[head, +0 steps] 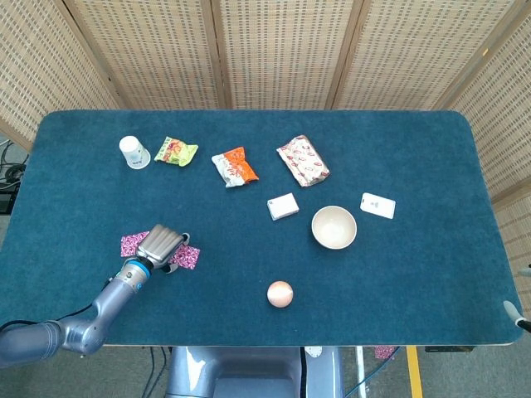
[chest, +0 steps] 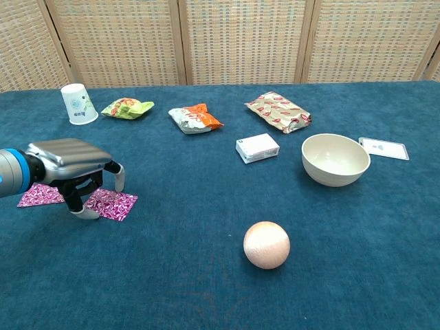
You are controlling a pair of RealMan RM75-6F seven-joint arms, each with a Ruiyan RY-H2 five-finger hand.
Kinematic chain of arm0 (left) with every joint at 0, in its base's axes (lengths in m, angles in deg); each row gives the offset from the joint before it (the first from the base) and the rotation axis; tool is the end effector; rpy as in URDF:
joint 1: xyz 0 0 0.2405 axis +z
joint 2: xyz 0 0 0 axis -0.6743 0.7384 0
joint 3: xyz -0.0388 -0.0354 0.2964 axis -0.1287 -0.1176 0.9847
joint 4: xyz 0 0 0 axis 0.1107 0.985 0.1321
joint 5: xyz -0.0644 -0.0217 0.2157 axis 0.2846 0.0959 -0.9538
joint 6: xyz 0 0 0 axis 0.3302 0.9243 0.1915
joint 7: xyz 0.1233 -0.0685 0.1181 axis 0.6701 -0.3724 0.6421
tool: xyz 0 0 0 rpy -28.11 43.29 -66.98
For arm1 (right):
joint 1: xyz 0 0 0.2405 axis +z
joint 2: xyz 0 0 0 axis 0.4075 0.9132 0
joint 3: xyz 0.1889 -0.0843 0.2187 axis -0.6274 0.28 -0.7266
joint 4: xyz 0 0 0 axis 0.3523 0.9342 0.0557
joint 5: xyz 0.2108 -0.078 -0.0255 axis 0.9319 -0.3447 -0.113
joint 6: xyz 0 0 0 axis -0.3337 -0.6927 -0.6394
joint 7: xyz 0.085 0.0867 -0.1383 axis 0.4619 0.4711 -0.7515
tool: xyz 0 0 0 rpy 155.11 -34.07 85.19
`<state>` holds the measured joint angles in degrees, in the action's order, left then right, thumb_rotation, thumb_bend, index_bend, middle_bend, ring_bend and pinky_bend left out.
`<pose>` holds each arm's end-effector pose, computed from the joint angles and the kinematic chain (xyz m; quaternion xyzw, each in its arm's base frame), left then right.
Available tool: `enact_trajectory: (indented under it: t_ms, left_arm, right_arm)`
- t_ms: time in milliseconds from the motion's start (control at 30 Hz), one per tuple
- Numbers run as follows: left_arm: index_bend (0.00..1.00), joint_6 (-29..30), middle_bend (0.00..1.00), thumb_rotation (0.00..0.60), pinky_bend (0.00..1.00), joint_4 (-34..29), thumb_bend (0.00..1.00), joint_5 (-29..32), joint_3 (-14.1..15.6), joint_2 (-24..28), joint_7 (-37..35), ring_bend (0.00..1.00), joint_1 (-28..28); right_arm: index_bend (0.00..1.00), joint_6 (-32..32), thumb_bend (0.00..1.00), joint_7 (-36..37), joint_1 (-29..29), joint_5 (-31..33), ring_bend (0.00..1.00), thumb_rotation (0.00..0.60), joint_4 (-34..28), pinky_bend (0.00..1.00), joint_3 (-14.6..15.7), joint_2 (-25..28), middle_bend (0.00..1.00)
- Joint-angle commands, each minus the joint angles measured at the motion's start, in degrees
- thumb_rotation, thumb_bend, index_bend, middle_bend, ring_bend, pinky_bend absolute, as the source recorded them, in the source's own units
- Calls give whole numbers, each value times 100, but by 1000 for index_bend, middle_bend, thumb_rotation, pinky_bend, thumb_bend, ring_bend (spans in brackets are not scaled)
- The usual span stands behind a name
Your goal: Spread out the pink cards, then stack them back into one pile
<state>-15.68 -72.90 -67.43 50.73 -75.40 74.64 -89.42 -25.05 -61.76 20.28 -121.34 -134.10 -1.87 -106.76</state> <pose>-0.2359 0.4001 -0.0643 -0.8356 -0.3084 -0.1748 0.4197 -0.4099 -0.1784 0.2333 0.5196 -0.3478 0.4025 0.6687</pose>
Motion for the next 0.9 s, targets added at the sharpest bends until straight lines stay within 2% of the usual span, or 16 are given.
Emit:
enact_trajectory:
  t_ms: [33, 433, 900]
  left_arm:
    - [433, 3, 813, 538, 678, 0, 265, -21, 4, 6, -12, 792, 8]
    - [433, 48, 813, 538, 678, -105, 265, -68, -36, 123, -58, 792, 22]
    - [432, 192, 813, 536, 678, -214, 262, 109, -38, 540, -176, 792, 203]
  right_arm:
    - [348, -2, 234, 0, -1, -3, 162, 600, 3, 139, 0, 5, 319]
    - [348, 41, 234, -8, 36, 10, 162, 600, -14, 139, -28, 15, 324]
    - [348, 120, 234, -26, 105, 0, 162, 600, -43, 139, -42, 24, 324]
